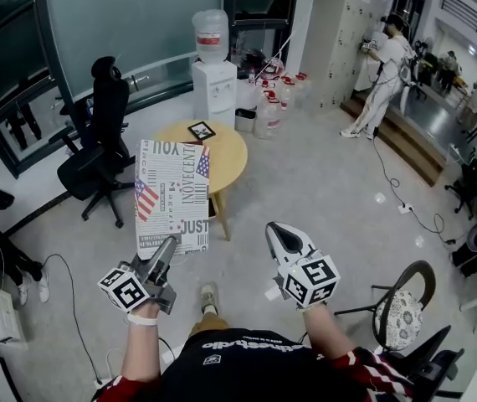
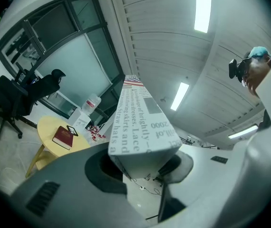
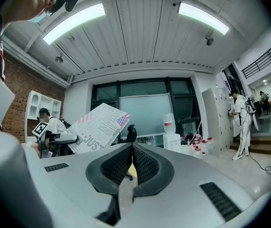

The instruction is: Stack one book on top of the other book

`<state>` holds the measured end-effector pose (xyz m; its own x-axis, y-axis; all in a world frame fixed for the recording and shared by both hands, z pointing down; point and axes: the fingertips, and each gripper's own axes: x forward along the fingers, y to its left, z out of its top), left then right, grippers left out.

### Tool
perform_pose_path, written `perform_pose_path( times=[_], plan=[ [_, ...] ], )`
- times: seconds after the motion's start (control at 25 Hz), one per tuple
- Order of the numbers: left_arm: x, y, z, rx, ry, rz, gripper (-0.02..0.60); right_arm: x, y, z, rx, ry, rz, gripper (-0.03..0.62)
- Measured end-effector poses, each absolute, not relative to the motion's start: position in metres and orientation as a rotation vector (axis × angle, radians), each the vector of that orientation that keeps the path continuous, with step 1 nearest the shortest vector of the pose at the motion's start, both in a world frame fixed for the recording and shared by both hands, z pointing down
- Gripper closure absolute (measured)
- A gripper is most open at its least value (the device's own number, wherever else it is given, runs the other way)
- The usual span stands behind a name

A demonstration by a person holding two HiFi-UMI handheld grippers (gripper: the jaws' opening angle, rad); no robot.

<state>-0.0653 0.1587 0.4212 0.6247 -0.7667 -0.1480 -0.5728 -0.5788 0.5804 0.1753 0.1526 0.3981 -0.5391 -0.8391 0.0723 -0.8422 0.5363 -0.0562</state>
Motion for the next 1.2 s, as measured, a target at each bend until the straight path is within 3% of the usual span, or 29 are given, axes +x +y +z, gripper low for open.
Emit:
perform_pose_path(
  times=[0.52, 1.2],
  plan=[
    [-0.054, 0.082, 0.428, 2.336, -1.025, -0.552, 0.413, 0.187, 0.078, 0.396, 1.499, -2.708, 0.151, 0.565],
    [-0.092, -0.067, 0.425, 2.268, -1.027, -0.577, 0.413, 0.148, -0.071, 0.382, 1.463, -2.7, 0.173, 0.565]
  ],
)
